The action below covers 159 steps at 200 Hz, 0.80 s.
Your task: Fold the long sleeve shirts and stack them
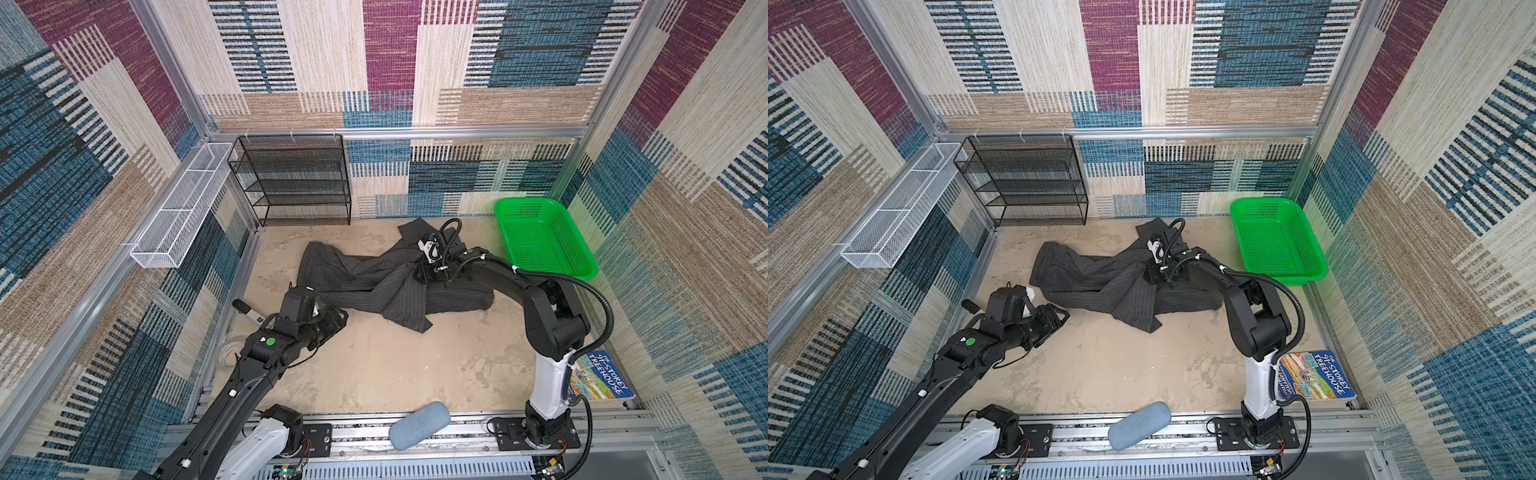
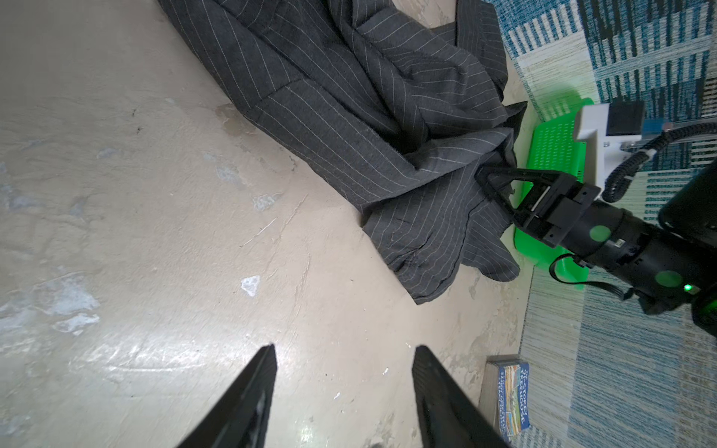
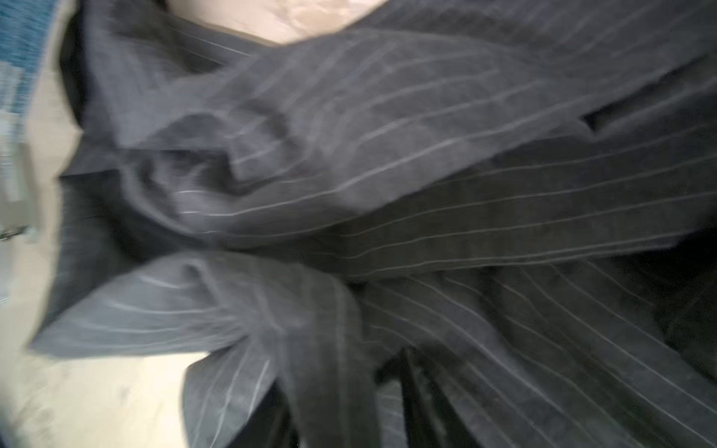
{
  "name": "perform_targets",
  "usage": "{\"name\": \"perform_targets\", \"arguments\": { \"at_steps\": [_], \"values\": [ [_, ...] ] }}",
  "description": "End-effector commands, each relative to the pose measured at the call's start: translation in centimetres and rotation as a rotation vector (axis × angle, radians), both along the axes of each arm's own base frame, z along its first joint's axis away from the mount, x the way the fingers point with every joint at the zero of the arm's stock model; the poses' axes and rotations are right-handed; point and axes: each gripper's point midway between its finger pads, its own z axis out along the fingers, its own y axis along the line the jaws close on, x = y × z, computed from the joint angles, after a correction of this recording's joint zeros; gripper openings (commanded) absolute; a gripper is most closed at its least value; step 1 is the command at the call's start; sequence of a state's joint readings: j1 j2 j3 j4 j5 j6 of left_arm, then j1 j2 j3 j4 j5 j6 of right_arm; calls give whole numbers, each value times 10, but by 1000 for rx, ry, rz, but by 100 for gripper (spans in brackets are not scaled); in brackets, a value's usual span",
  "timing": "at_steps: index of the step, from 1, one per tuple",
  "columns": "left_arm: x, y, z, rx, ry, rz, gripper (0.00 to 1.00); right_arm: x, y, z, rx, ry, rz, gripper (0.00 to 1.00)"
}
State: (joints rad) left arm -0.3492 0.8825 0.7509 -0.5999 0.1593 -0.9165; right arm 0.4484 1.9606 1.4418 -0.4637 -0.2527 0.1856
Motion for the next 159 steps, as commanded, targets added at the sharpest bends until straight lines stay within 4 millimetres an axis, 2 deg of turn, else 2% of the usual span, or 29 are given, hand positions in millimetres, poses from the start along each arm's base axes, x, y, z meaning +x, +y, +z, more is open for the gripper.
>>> {"name": "perform_targets", "arguments": {
  "at_steps": [1, 18, 40, 55, 68, 92, 114, 146, 159],
  "values": [
    [2, -4, -6, -9, 2, -16, 59, -2, -16, -3, -73, -4, -57, 54],
    [5, -16, -18, -82, 11, -25, 61, -11, -25, 4, -77, -16, -74, 57],
    [18, -33, -37, -229, -28, -1, 62, -24, -26, 12, -45, -14, -76, 58],
    [29, -36, -46, -285, -74, 40, 62, -32, -24, 16, -12, -9, -74, 58],
    [40, -36, -45, -308, -123, 64, 62, -36, -22, 22, 13, -13, -74, 58],
    [59, -40, -39, -376, -210, 92, 63, -38, -17, 29, 47, -18, -68, 58],
    [71, -49, -45, -464, -248, 102, 66, -36, -10, 38, 89, -29, -56, 58],
    [86, -60, -66, -560, -272, 122, 71, -33, -3, 49, 124, -49, -41, 58],
    [95, -64, -70, -602, -295, 129, 76, -32, -2, 50, 127, -52, -38, 58]
  ]
}}
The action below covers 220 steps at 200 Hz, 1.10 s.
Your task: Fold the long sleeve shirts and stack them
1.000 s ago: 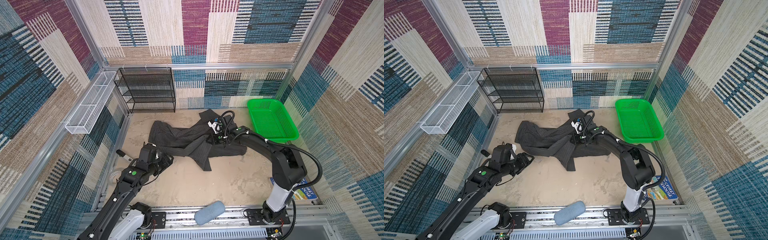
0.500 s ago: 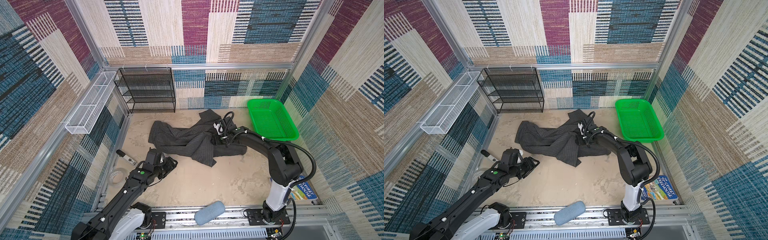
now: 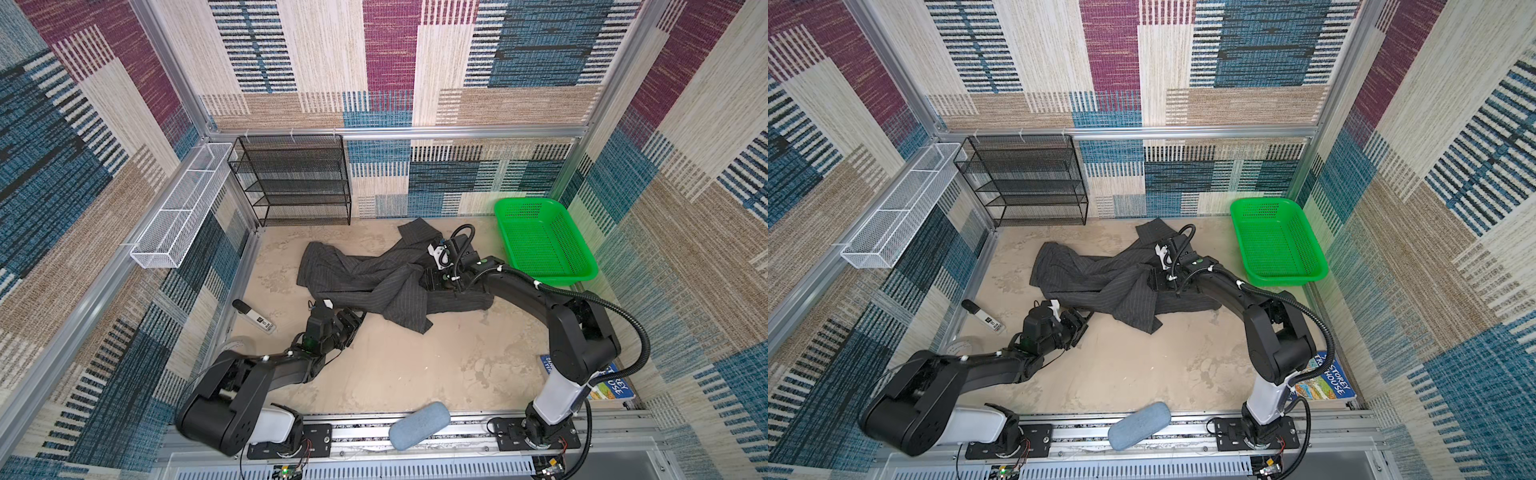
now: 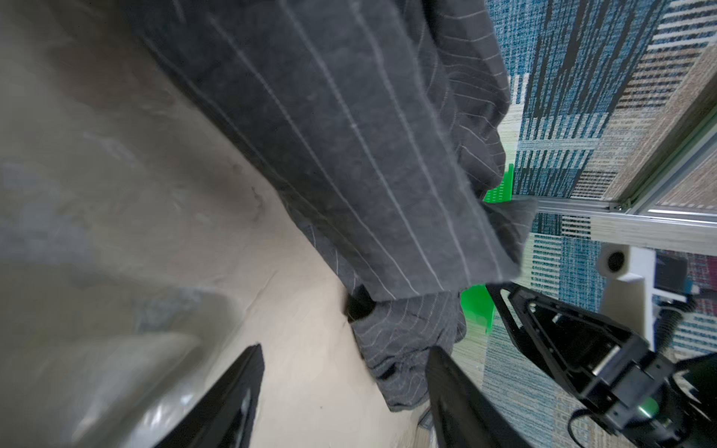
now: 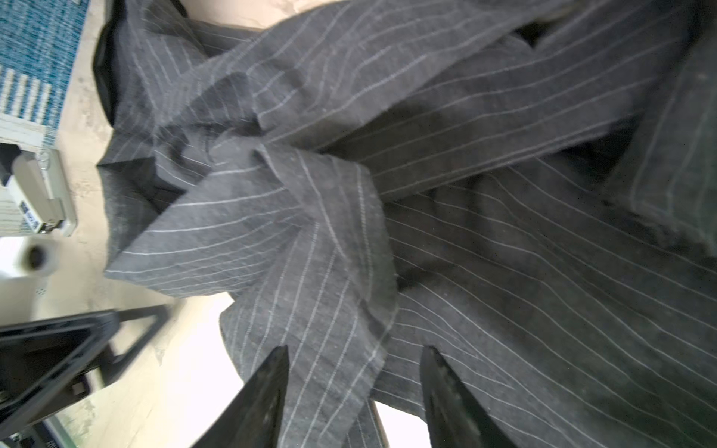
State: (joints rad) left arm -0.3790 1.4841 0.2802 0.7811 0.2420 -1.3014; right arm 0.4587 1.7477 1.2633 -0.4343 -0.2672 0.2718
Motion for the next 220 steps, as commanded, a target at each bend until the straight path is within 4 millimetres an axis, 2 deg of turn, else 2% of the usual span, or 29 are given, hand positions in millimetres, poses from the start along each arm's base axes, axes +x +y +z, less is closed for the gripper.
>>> {"name": "perform_targets", "arguments": {
  "at_steps": [1, 13, 19, 29, 44, 77, 124, 161, 191, 220],
  "values": [
    [29, -14, 44, -185, -218, 29, 77, 7, 9, 17, 55, -45, 11, 58],
    [36, -19, 39, -224, -240, 33, 83, 7, 10, 16, 56, -42, 18, 58],
    [39, -23, 34, -240, -217, 30, 92, 6, 10, 16, 56, -41, 19, 57],
    [41, -30, 30, -221, -222, 16, 92, 5, 9, 14, 51, -38, 19, 57],
    [41, -39, 39, -204, -266, -5, 91, 4, 7, 12, 43, -37, 16, 57],
    [36, -35, 42, -193, -278, 14, 91, 2, 5, 10, 37, -38, 12, 56],
    [36, -31, 45, -181, -293, 29, 86, 3, 6, 13, 46, -42, 6, 56],
    [42, -32, 54, -178, -326, 30, 75, 2, 4, 16, 41, -43, 3, 55],
    [34, -22, 60, -123, -338, 45, 70, -2, 2, 13, 42, -38, 1, 55],
    [25, -12, 69, -33, -341, 48, 62, -4, 2, 10, 51, -30, -2, 55]
  ]
}}
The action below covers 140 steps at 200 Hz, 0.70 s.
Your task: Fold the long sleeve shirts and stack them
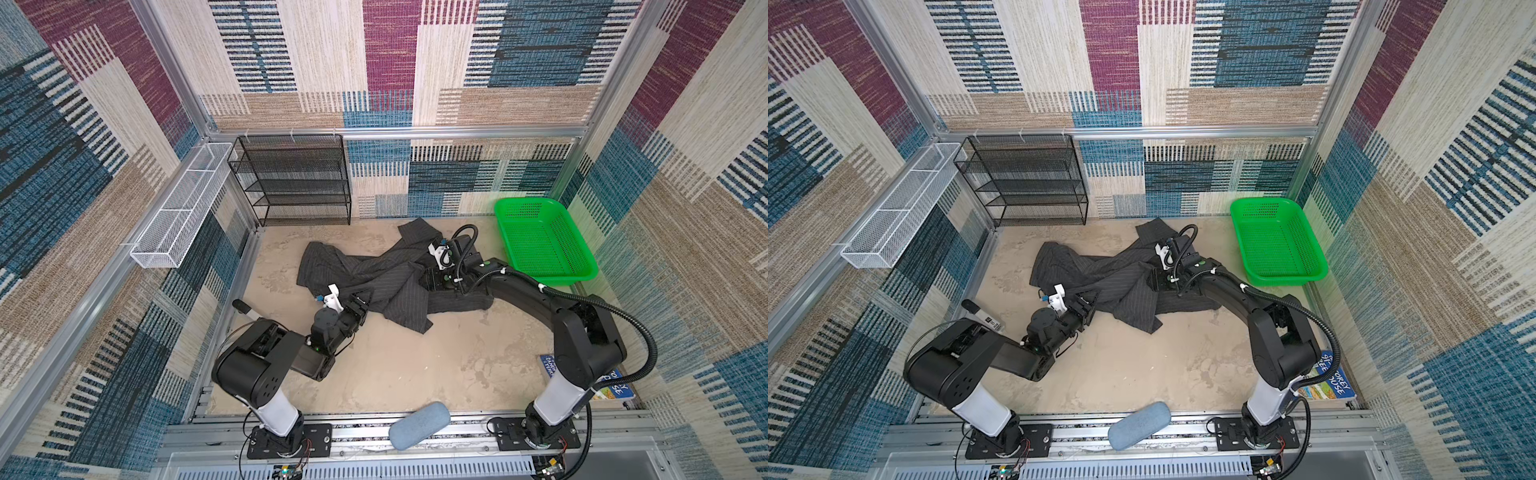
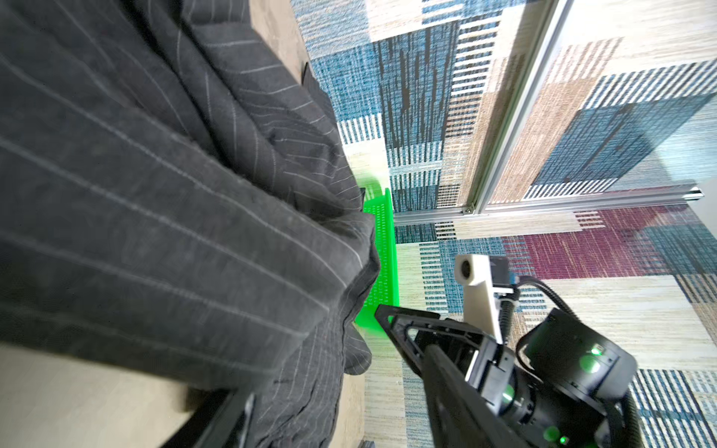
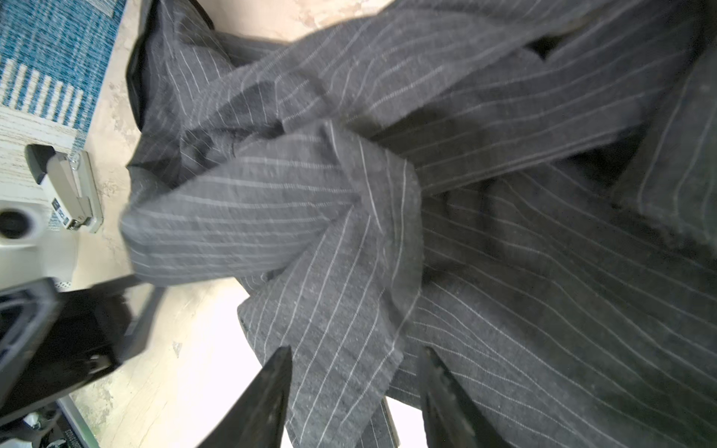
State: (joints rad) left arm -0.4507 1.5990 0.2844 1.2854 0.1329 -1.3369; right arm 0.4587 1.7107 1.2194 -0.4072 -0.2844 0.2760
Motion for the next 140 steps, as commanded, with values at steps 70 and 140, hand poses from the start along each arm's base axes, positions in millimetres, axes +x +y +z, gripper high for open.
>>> {"name": "perform_targets", "arguments": {
  "at_steps": [70, 140],
  "values": [
    [-1, 23, 14, 267, 5, 58, 56, 3, 3, 16, 44, -37, -11, 54],
    [-12, 19, -10, 142, 67, 39, 65, -1, 2, 19, 50, -40, -14, 54]
  ]
}}
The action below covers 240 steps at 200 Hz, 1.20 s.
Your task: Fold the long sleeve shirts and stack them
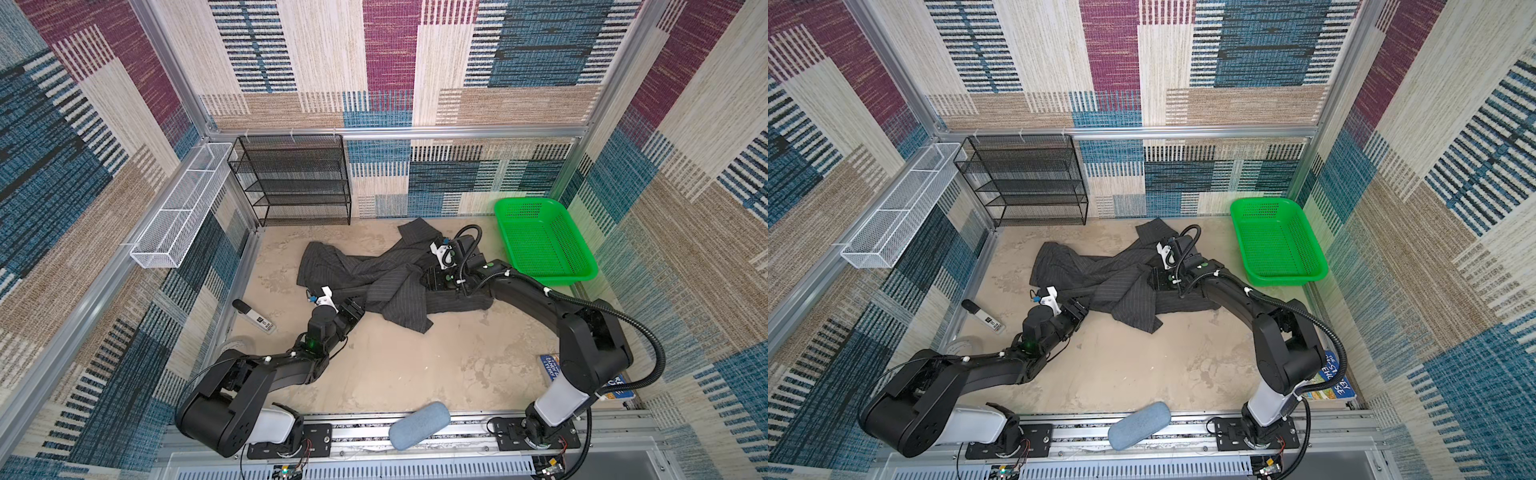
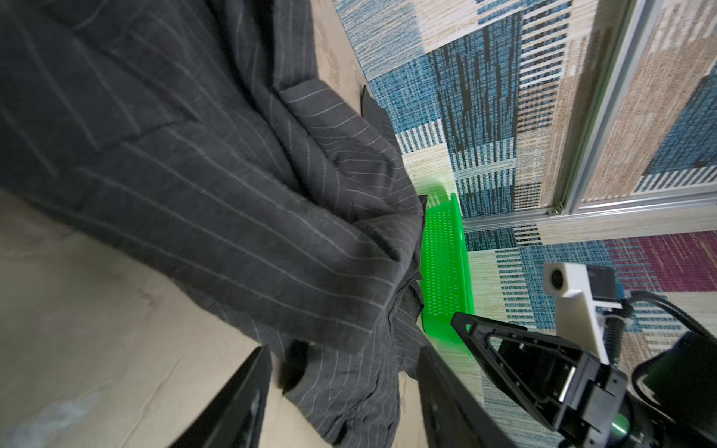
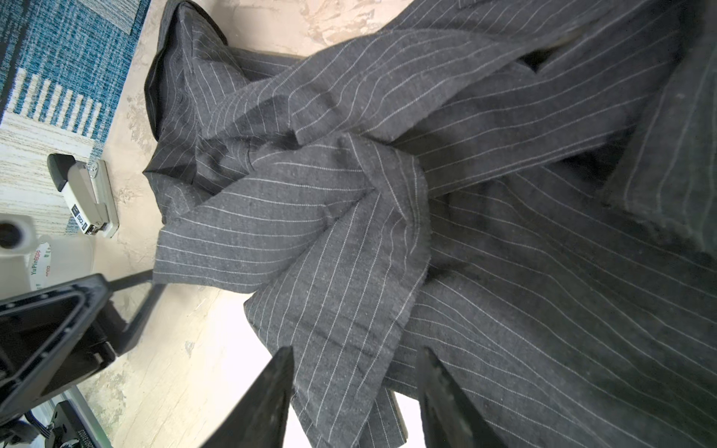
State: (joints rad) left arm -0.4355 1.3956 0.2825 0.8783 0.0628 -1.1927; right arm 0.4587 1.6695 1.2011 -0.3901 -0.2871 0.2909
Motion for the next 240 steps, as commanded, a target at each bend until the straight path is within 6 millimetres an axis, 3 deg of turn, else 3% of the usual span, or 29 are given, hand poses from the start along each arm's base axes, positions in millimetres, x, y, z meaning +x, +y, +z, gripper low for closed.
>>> {"name": "perform_targets", "arguments": {
  "at_steps": [1, 33, 69, 108, 142, 193, 240],
  "values": [
    [-1, -6, 15, -82, -40, -14, 65, 1, 2, 6, 24, -14, -5, 54],
    [1, -10, 19, -97, -44, -23, 70, 0, 3, 3, 30, -6, -2, 53],
    [19, -24, 32, -160, -84, -47, 72, -1, 3, 6, 29, -10, -5, 53],
    [34, -33, 20, -251, -86, -48, 69, -2, -3, 8, 7, -17, -22, 53],
    [33, -32, 5, -293, -63, -30, 66, -4, -4, 6, 4, -14, -22, 52],
    [21, -31, 10, -306, -52, -37, 70, -2, -1, 5, 13, -11, -15, 52],
    [36, -43, 18, -349, -68, -50, 72, -2, -2, 6, 7, -17, -15, 51]
  ]
}}
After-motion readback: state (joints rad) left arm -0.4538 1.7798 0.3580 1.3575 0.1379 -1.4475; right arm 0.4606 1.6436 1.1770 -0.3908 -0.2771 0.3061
